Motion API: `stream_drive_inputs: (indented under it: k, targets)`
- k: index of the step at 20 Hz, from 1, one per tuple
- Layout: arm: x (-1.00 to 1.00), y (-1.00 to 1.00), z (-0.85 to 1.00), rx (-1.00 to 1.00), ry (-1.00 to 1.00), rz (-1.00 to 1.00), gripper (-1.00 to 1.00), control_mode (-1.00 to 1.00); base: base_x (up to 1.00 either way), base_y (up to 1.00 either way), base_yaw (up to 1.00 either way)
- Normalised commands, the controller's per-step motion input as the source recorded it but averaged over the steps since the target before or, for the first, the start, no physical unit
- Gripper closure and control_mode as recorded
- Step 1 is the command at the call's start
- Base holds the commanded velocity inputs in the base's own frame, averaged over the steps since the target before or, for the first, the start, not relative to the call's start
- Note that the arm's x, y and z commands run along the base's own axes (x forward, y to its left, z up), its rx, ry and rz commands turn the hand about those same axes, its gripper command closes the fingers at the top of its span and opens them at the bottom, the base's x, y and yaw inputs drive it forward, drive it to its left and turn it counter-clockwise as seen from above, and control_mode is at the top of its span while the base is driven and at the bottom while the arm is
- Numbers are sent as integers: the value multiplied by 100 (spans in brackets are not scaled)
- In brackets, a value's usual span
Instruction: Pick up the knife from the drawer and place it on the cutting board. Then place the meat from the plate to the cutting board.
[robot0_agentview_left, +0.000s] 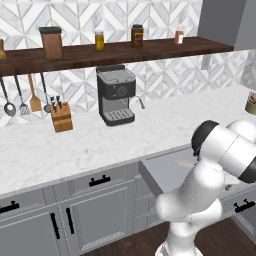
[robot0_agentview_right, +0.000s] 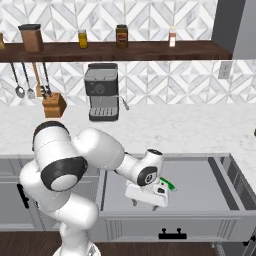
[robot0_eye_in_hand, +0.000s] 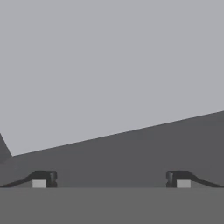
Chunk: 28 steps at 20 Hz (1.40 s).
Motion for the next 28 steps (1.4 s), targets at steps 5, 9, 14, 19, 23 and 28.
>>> stream_drive_inputs:
  k: [5,9,14,19,23,28]
  targets:
    - [69,-55,80,0,-3,12,-100,-100,0,0,0]
    - [76,-18,-9,0,-14,13,-100,-100,0,0,0]
    - [59,-11,-14,0,-28,16,-100,-100,0,0,0]
    - [56,-17,-15,-1,-8,9,-100,-100,0,0,0]
    - [48,-20,-30,0,0,3,-100,-100,0,0,0]
    - [34,-38,-1,0,0,2,-100,-100,0,0,0]
